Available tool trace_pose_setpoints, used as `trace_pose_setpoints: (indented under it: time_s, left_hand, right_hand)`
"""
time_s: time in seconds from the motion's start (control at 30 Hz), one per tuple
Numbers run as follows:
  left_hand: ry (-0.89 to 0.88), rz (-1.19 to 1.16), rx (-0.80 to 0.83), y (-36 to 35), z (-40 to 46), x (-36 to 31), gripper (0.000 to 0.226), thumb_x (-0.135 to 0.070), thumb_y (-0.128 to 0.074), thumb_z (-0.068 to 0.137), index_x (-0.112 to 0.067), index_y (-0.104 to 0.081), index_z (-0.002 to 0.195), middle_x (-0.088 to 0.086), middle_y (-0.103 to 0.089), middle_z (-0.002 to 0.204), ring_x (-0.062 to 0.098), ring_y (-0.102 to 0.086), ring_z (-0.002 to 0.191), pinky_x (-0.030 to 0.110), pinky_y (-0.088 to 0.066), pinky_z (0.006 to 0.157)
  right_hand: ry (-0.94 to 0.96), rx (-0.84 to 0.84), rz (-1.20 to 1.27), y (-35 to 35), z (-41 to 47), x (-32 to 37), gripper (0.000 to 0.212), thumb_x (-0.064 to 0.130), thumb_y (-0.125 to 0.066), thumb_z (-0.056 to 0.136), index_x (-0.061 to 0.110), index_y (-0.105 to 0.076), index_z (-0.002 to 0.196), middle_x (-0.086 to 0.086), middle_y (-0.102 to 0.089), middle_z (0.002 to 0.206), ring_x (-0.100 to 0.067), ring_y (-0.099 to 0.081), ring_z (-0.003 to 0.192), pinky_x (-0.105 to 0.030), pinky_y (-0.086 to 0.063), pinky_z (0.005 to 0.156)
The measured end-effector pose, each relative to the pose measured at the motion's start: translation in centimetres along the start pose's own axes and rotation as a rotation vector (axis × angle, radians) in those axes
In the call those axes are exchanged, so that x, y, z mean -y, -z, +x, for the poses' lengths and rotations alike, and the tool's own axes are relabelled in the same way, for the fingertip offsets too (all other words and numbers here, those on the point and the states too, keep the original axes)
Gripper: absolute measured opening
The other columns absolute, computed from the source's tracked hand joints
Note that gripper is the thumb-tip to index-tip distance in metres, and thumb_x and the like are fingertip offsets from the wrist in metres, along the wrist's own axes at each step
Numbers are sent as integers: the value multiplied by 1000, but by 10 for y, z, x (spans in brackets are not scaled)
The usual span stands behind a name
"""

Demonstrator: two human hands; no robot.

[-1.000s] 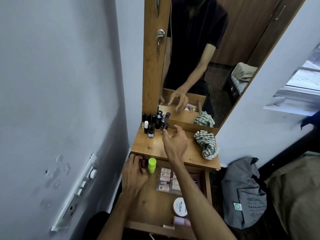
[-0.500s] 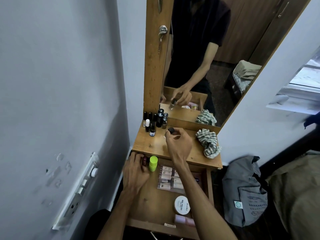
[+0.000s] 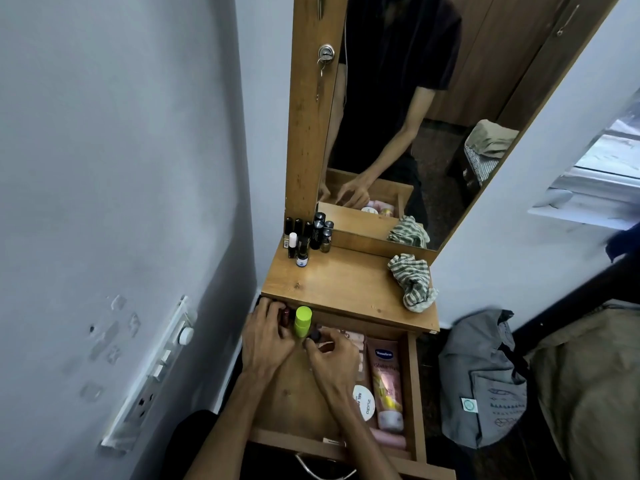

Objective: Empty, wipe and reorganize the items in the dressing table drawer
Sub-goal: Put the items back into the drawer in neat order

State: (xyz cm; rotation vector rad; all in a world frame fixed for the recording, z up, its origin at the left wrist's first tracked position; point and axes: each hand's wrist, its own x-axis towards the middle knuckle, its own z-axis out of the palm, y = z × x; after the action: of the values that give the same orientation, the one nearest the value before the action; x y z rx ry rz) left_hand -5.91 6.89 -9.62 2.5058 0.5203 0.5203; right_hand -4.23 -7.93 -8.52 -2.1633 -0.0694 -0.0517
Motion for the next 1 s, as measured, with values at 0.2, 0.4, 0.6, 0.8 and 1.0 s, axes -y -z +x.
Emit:
trace_pose_setpoints:
  time_s: [0.2,0.4,0.6,0.8,1.0]
  left_hand:
    - [16,9,17,-1,0,1,46,-9,-73,58,-17,-63,102,2,-56,111,21,-55,78,30,-47,68]
    - [35,6,37,-2,1,3,49,-11,-76,58,-18,-63,105,1,-55,113,21,-56,80,32,-51,68]
    - [37,11,45,-1,2,4,47,-13,-75,61,-18,-63,106,1,-54,115,21,-56,82,33,-53,71]
    - [9,-16,21,-2,1,4,39,-12,-68,63,-18,-61,101,1,-56,112,22,-57,88,34,-48,75]
    - [33,-33,-6,-2,0,0,38,-11,-68,64,-19,-62,101,-1,-56,112,22,-54,84,33,-46,72]
  right_hand:
    - [-1,78,-147,-14,4,-7,19,35,-73,76,25,-78,92,3,-76,84,-16,-69,78,-27,-45,64]
    - [15,90,-177,-15,11,-4,21,31,-75,81,23,-78,100,1,-77,92,-20,-70,86,-24,-42,66]
    - [90,-34,-109,1,10,2,30,40,-77,72,27,-73,99,10,-73,85,-9,-68,77,-28,-54,68]
    - [259,-260,93,28,50,56,8,25,-71,87,23,-75,94,15,-70,80,1,-65,70,-28,-59,65]
    - [197,-211,-72,23,126,102,28,39,-70,87,24,-72,110,7,-73,94,-14,-67,82,-33,-56,74]
